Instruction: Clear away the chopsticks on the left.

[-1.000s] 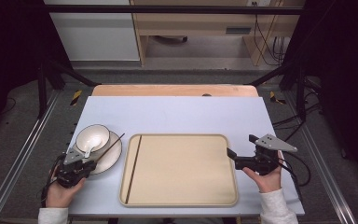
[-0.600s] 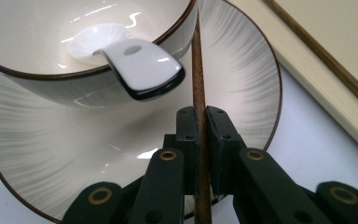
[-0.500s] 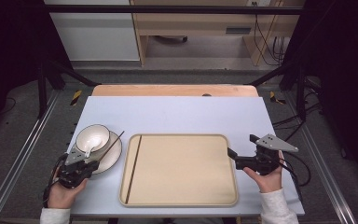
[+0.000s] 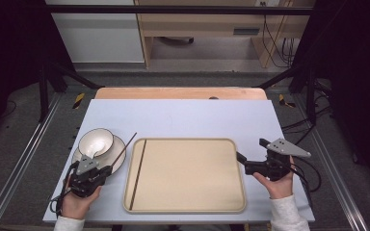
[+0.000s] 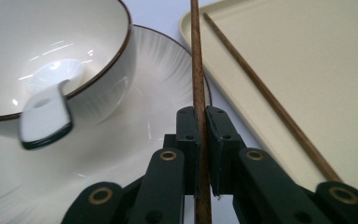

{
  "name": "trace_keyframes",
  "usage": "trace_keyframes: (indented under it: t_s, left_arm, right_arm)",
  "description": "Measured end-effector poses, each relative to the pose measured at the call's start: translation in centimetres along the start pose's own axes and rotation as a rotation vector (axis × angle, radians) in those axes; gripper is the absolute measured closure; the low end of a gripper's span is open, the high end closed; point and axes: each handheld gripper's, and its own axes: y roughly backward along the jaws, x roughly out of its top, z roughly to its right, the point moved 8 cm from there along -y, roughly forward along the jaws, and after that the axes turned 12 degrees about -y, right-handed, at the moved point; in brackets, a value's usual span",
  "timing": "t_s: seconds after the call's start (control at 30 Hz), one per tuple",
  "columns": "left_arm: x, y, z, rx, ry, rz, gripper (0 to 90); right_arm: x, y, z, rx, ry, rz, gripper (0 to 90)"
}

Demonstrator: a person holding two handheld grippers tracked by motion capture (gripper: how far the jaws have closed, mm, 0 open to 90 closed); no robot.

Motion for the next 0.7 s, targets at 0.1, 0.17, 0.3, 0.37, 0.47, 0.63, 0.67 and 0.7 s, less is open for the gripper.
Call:
trace_keyframes:
  t_s: [0.1,0.17,0.3,0.37,0.47,0.63,0.67,0.7]
  left_arm:
    - [0.3,-0.1,0.7,0.012,0.008,0.009,84.2]
    - [0.6,-0.1,1.2,0.016,0.021,0.02,84.2]
    - [0.9,-0.3,2.0,0.017,0.033,0.03,84.2]
    - [1.1,-0.4,2.4,0.023,0.036,0.032,84.2]
    - [1.4,-0.3,2.8,0.05,0.069,0.053,84.2]
    - [1.7,-0.1,3.6,0.087,0.107,0.075,84.2]
    - [1.7,-0.1,3.7,0.093,0.106,0.074,84.2]
    - [1.8,-0.1,3.8,0.101,0.118,0.081,84.2]
  right_arm:
    - [0.0,0.0,0.0,0.0,-0.001,0.001,2.5]
    - [0.0,0.0,0.0,0.0,0.0,0.0,2.5]
    - [0.0,0.1,0.0,0.001,-0.001,-0.001,2.5]
    - [0.0,0.1,0.0,0.001,-0.001,-0.001,2.4]
    - [0.1,0.1,0.0,0.001,0.004,0.002,2.4]
    - [0.2,0.4,0.1,-0.003,-0.007,0.013,2.4]
    - [0.2,0.5,0.1,-0.004,-0.007,0.012,2.4]
    - [0.3,0.5,0.1,-0.006,-0.006,0.012,2.4]
